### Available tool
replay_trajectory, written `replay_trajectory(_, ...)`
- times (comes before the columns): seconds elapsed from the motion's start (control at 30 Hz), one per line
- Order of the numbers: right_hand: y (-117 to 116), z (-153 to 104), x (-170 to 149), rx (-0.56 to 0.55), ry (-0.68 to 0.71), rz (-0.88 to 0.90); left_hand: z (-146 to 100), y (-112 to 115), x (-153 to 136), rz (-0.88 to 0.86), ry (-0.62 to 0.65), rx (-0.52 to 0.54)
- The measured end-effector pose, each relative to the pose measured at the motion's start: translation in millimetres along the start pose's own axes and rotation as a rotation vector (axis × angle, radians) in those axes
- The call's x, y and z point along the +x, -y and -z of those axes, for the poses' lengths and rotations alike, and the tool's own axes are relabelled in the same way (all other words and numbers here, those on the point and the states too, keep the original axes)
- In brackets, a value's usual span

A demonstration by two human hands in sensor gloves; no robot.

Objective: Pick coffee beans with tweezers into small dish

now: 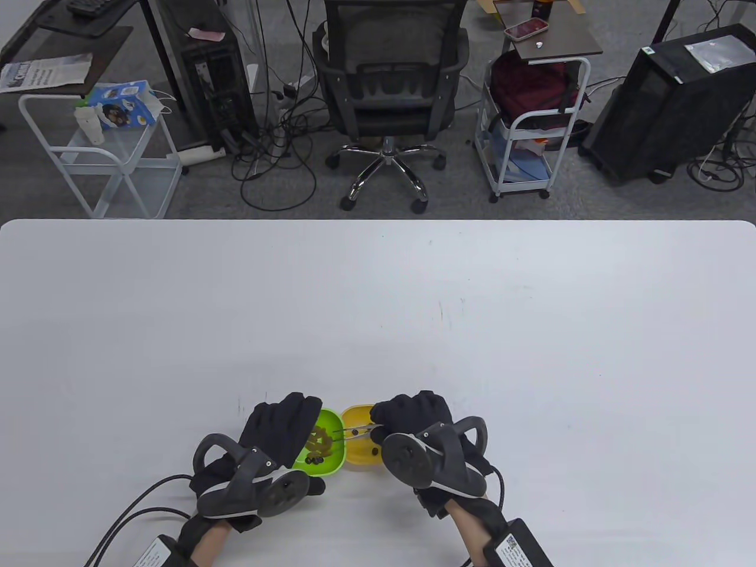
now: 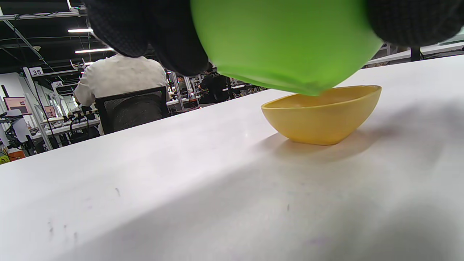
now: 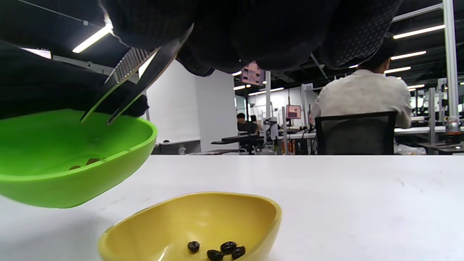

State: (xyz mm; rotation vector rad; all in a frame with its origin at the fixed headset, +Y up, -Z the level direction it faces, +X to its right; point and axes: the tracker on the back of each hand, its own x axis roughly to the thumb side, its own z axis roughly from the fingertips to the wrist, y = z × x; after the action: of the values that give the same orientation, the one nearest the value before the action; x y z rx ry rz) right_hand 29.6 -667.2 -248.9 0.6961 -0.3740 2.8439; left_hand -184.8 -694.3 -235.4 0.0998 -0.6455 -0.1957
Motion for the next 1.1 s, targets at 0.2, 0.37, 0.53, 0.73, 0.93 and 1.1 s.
replay_trajectory(0.2,-7.1,0.8,13.3,0.053,0.050,-0.026,0.0,-0.2,0.0,0.001,0.000,-0.001)
replay_trajectory(0.37,-10.0,1.4,20.8,0.064,0.072,-0.043,-0.1,-0.6,0.0,0.002,0.000,-0.001)
replay_trajectory(0.53,-13.0,1.1,23.3,0.078,0.082,-0.071,0.0,-0.5,0.1,-0.001,0.002,0.002)
replay_trajectory(0.73,-17.0,1.1,30.3,0.063,0.113,-0.139,-0.1,-0.8,0.3,0.000,0.003,0.006)
replay_trajectory(0.93,-18.3,0.6,37.1,0.044,0.134,-0.215,-0.4,-0.8,0.8,0.003,0.002,0.006)
replay_trajectory(1.1,-18.2,-0.1,37.7,0.037,0.135,-0.244,-0.9,-1.1,1.3,-0.002,0.000,0.012)
